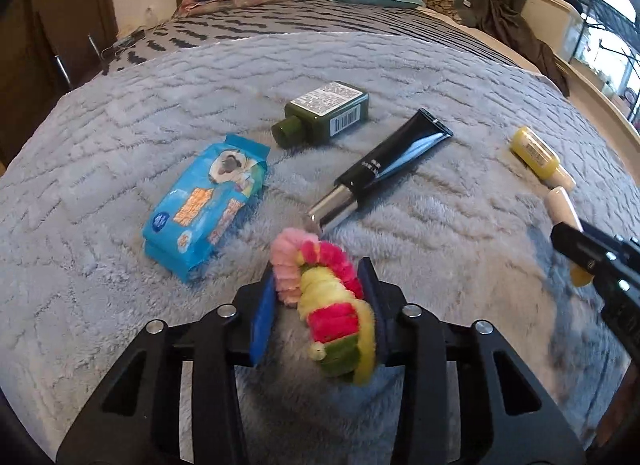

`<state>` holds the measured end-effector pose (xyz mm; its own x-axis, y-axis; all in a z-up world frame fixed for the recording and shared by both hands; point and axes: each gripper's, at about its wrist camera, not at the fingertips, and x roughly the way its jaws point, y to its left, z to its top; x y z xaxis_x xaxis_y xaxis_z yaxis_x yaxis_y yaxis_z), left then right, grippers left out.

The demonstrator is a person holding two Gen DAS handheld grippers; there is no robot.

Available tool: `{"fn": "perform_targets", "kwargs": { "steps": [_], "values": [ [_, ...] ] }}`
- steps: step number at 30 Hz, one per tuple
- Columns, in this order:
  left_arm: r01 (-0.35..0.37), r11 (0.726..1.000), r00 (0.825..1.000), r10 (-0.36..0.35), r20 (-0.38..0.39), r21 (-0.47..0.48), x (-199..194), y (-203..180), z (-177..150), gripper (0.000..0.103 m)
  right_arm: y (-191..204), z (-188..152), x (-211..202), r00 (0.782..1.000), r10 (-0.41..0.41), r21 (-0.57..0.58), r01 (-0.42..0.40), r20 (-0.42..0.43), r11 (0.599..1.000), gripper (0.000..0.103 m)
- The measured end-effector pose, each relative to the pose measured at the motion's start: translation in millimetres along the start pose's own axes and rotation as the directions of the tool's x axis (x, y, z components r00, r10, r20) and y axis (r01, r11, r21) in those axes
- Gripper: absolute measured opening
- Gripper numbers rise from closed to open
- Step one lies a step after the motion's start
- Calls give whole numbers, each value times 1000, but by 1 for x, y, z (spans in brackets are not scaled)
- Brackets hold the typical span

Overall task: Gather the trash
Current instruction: 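Grasp the pink-yellow fuzzy toy with the left tool while the right tool grasps the yellow-capped tube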

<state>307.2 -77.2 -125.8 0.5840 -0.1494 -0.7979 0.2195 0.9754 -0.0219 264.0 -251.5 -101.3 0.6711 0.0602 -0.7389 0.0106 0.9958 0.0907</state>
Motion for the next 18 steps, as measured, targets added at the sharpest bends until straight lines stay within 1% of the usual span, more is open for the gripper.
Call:
{"fn": "perform_targets", "kwargs": {
  "steps": [5,8,11,14,18],
  "values": [
    [25,999,1000,-25,6,22,-21,-1,-19,35,4,-15,-28,999,26,-29,-25,26,999,21],
    [41,998,999,-42,20,47,-40,-5,-35,35,7,-28,-49,998,55,-34,-53,44,998,21],
    [62,996,997,-66,50,71,-67,-11,-53,35,13,-44,-70,995,79,-43,-76,62,996,21],
    [93,992,991,-101,91,89,-101,-14,-74,35,15,-64,-92,991,107,-44,-104,76,994,21],
    [94,987,982,-113,151,128,-140,-21,-99,35,20,-93,-120,989,99,-61,-92,108,994,21]
  ]
}}
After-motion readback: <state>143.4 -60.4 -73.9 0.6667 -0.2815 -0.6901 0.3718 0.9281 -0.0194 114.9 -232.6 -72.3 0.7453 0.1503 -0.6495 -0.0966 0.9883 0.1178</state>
